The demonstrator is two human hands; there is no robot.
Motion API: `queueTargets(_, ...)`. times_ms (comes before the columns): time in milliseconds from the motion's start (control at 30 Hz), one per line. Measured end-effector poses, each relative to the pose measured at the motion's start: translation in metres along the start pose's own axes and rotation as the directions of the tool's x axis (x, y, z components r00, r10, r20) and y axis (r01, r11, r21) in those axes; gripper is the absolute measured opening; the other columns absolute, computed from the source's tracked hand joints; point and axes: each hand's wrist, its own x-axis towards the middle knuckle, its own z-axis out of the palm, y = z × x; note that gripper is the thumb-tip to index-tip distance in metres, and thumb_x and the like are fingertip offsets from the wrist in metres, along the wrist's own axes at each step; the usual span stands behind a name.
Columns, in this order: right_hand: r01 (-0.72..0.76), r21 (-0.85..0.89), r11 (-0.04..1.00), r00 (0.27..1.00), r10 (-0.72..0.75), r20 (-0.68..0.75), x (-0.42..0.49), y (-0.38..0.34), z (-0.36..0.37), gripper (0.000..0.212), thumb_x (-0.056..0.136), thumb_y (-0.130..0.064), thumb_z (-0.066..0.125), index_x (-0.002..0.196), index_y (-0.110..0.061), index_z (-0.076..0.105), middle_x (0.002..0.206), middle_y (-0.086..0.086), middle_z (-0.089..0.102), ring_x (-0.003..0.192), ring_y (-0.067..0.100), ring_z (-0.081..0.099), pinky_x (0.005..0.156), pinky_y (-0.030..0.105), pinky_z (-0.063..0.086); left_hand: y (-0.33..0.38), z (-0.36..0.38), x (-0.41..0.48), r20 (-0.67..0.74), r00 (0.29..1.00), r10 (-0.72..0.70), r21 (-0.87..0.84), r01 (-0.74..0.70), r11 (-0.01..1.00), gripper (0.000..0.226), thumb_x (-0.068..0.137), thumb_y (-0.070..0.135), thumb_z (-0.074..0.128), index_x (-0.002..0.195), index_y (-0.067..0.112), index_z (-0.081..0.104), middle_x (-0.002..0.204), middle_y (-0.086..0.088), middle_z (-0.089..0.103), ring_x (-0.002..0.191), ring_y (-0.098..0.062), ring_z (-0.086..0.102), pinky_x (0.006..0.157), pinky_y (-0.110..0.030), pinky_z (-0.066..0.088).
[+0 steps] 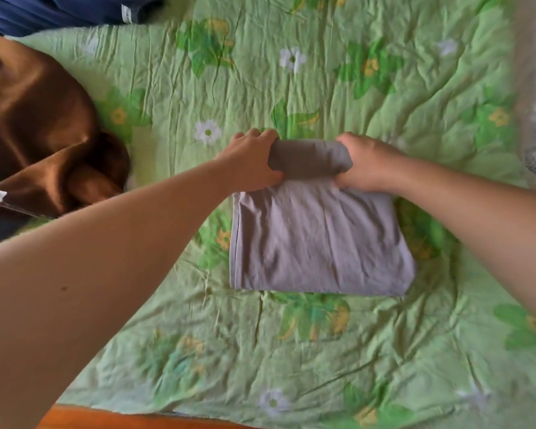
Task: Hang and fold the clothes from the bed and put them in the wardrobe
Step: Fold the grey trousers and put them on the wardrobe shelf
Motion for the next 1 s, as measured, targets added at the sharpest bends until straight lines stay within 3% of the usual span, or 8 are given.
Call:
queueTargets(67, -0.033, 0.088, 0.996, 0.999, 0.03, 0.028, -0.007, -0.002, -0.008, 0.045, 0.073, -0.027, 0.079, 0.112, -0.013, 0.06, 0.11, 0.011, 0.066, 0.093, 0.029, 0.061, 0.077, 0.037, 0.05, 0.003, -0.014, -0.002, 0.044, 0.999, 0.031, 0.052, -0.033, 0.998, 0.03, 0.074, 0.039, 0.071, 0.098, 0.026, 0.059, 0.092, 0.003, 0.055, 0.101, -0.028, 0.052, 0.077, -0.041, 0.047)
queueTargets(133, -0.054, 0.151, 0.987, 0.997, 0.045, 0.062, -0.015, -0.005, -0.019, 0.044, 0.071, -0.023, 0.082, 0.108, -0.011, 0.064, 0.107, 0.01, 0.068, 0.091, 0.028, 0.061, 0.078, 0.037, 0.052, 0.006, -0.03, -0.003, 0.12, 0.992, 0.029, 0.072, -0.038, 0.997, 0.02, 0.074, 0.037, 0.072, 0.076, 0.027, 0.055, 0.089, 0.001, 0.052, 0.097, -0.026, 0.047, 0.072, -0.038, 0.043)
queueTargets(300, -0.012, 0.172, 0.985, 0.996, -0.004, 0.094, -0.036, -0.017, -0.053, 0.025, 0.067, -0.016, 0.078, 0.087, -0.013, 0.062, 0.087, 0.008, 0.067, 0.075, 0.025, 0.062, 0.06, 0.033, 0.043, 0.014, -0.069, -0.018, 0.261, 0.964, 0.04, -0.05, -0.027, 0.998, 0.02, 0.078, 0.021, 0.073, 0.09, 0.016, 0.058, 0.087, -0.002, 0.06, 0.075, -0.02, 0.058, 0.058, -0.029, 0.047)
queueTargets(433, 0.059, 0.093, 0.994, 0.991, -0.047, -0.123, -0.057, -0.028, -0.11, 0.021, 0.07, -0.017, 0.076, 0.082, -0.015, 0.058, 0.084, 0.01, 0.063, 0.074, 0.028, 0.06, 0.059, 0.034, 0.045, 0.03, -0.12, -0.042, -0.038, 0.992, 0.122, -0.07, -0.125, 0.99, 0.036, 0.076, 0.021, 0.072, 0.108, 0.014, 0.057, 0.082, 0.001, 0.056, 0.069, -0.017, 0.053, 0.053, -0.028, 0.042)
queueTargets(600, 0.176, -0.187, 0.967, 0.847, -0.245, -0.472, -0.089, -0.043, -0.159, 0.028, 0.076, -0.025, 0.07, 0.092, -0.021, 0.049, 0.084, 0.004, 0.053, 0.08, 0.032, 0.054, 0.064, 0.035, 0.038, 0.046, -0.16, -0.07, -0.426, 0.871, 0.244, 0.134, -0.206, 0.969, 0.04, 0.076, 0.02, 0.07, 0.109, 0.02, 0.049, 0.094, 0.0, 0.055, 0.076, -0.023, 0.051, 0.054, -0.03, 0.036)
queueTargets(733, 0.216, -0.399, 0.891, 0.738, -0.417, -0.531, -0.118, -0.031, -0.077, 0.04, 0.065, -0.013, 0.074, 0.095, -0.017, 0.047, 0.095, 0.011, 0.053, 0.09, 0.034, 0.052, 0.069, 0.04, 0.041, 0.03, -0.083, -0.101, -0.486, 0.79, 0.374, 0.279, -0.265, 0.923, 0.043, 0.075, 0.014, 0.068, 0.113, 0.016, 0.048, 0.115, -0.009, 0.051, 0.101, -0.032, 0.053, 0.073, -0.044, 0.052)
queueTargets(900, 0.096, -0.378, 0.921, 0.954, -0.193, -0.229, -0.173, 0.001, 0.102, 0.05, 0.077, -0.045, 0.066, 0.118, -0.017, 0.057, 0.115, 0.007, 0.052, 0.103, 0.034, 0.055, 0.08, 0.047, 0.048, -0.012, 0.067, -0.161, -0.081, 0.952, 0.295, 0.329, -0.254, 0.91, 0.067, 0.07, 0.035, 0.077, 0.132, 0.024, 0.054, 0.137, -0.006, 0.047, 0.121, -0.03, 0.053, 0.088, -0.045, 0.055)
queueTargets(1000, 0.049, -0.193, 0.98, 0.916, -0.121, -0.383, -0.173, 0.005, 0.129, 0.04, 0.087, -0.048, 0.054, 0.111, -0.018, 0.065, 0.115, 0.003, 0.057, 0.1, 0.032, 0.058, 0.081, 0.045, 0.047, -0.018, 0.083, -0.159, -0.195, 0.952, 0.237, 0.181, -0.203, 0.962, 0.045, 0.084, 0.039, 0.062, 0.128, 0.025, 0.06, 0.138, -0.004, 0.051, 0.126, -0.027, 0.051, 0.095, -0.05, 0.052)
